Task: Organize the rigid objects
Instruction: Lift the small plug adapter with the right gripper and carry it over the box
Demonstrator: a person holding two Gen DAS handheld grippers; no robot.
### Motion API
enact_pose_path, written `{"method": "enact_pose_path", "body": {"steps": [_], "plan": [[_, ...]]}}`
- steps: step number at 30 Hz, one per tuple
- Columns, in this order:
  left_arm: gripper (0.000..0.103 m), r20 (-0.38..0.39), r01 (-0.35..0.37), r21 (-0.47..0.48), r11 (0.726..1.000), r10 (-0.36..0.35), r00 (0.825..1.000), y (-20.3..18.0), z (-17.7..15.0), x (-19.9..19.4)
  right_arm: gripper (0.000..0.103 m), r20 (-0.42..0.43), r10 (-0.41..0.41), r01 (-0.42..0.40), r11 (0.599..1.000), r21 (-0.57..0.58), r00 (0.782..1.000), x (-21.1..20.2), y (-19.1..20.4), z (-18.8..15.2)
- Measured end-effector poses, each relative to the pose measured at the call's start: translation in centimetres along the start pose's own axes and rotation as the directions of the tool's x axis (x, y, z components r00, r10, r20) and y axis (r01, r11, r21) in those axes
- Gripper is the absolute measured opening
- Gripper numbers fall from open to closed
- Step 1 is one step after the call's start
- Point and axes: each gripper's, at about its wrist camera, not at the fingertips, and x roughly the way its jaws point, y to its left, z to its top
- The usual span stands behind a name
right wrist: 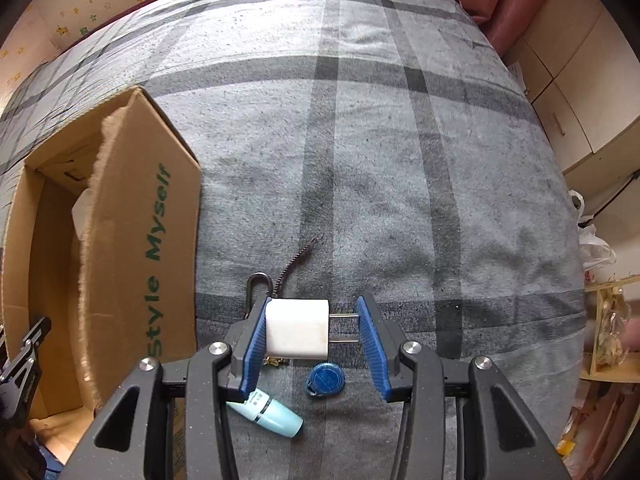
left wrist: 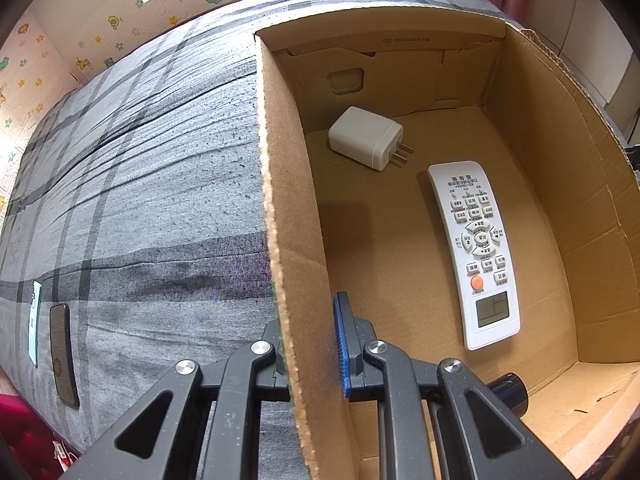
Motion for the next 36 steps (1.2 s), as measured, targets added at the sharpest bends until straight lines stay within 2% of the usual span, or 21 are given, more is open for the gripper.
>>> {"method": "enact_pose_path", "body": {"steps": [18,36], "plan": [[0.016,0.001,0.0,0.002,1.0,0.0,1.0,-0.1,0.0,0.0,0.047,0.059,0.026,-0.02,0.995,-0.099,0.998,-5.9,3.9,0.9],[0.016,0.002,0.007,0.0,1.0,-0.007,1.0,-0.1,0.0,-0.1,0.047,0.085,0.09,-0.07,0.975,-0.21,0.992,-8.4,10.7,1.9]]}}
